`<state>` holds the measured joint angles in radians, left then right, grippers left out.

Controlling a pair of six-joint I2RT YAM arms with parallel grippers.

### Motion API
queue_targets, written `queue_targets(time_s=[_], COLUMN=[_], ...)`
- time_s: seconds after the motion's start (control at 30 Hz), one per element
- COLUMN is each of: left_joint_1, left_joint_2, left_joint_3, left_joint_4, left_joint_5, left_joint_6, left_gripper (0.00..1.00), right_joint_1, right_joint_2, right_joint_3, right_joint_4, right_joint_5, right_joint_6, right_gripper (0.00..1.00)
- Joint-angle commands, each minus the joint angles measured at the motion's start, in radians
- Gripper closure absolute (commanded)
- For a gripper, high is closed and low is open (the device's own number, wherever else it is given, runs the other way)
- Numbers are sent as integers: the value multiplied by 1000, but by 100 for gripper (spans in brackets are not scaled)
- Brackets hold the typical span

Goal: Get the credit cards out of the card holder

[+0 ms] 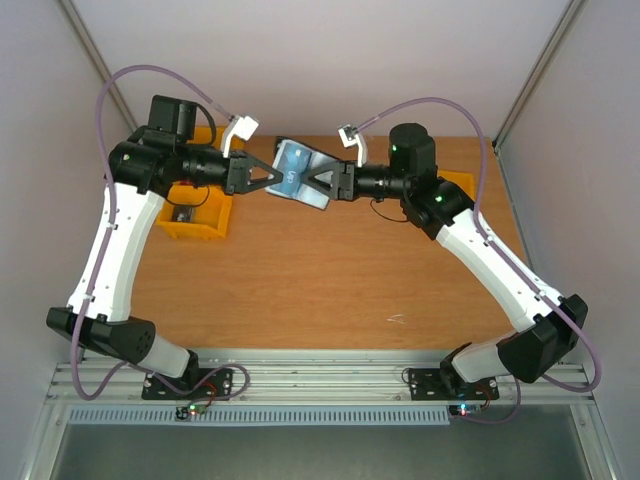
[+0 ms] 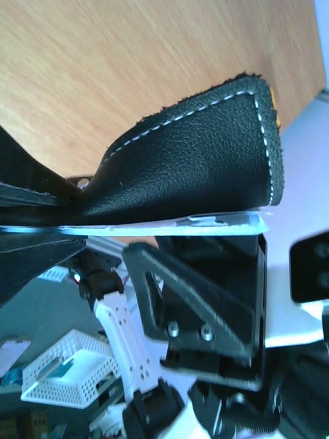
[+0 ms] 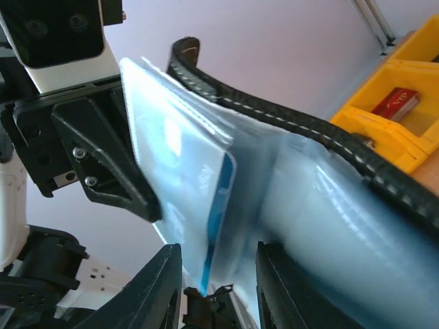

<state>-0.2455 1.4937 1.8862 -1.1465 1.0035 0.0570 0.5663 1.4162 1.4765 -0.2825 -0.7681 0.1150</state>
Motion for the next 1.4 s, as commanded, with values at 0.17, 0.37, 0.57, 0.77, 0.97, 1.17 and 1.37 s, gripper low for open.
queue_targets(time_s=[0.17, 0.37, 0.57, 0.77, 0.97, 1.17, 1.37], left_joint_1=[1, 0, 1, 1, 0, 1, 2], left_joint_2=[-48, -57, -66, -68, -64, -66, -79], left_joint_3=[27, -15, -46, -57, -33, -41, -42], left_joint_4=[26, 52, 58, 45, 3, -28, -35], left_joint_5=[211, 170, 149, 162, 189, 243, 232], left_joint_6=[-34, -43, -41, -18, 25, 78, 106], left_gripper=[100, 100, 100, 76, 73, 100, 100], right_joint_1=[13, 58, 61, 59, 60, 59, 52], right_joint_2=[9, 55, 25, 0, -1, 31, -9], right_joint_3=[38, 89, 84, 123, 208, 299, 267], right_joint_4=[106, 177, 153, -36, -330, -472, -447], right_joint_5=[-89, -224, -213, -206, -189, -203, -91], right_joint_6=[57, 78, 44, -94, -302, -377, -381], right_gripper=[73, 81, 99, 99, 99, 98, 72])
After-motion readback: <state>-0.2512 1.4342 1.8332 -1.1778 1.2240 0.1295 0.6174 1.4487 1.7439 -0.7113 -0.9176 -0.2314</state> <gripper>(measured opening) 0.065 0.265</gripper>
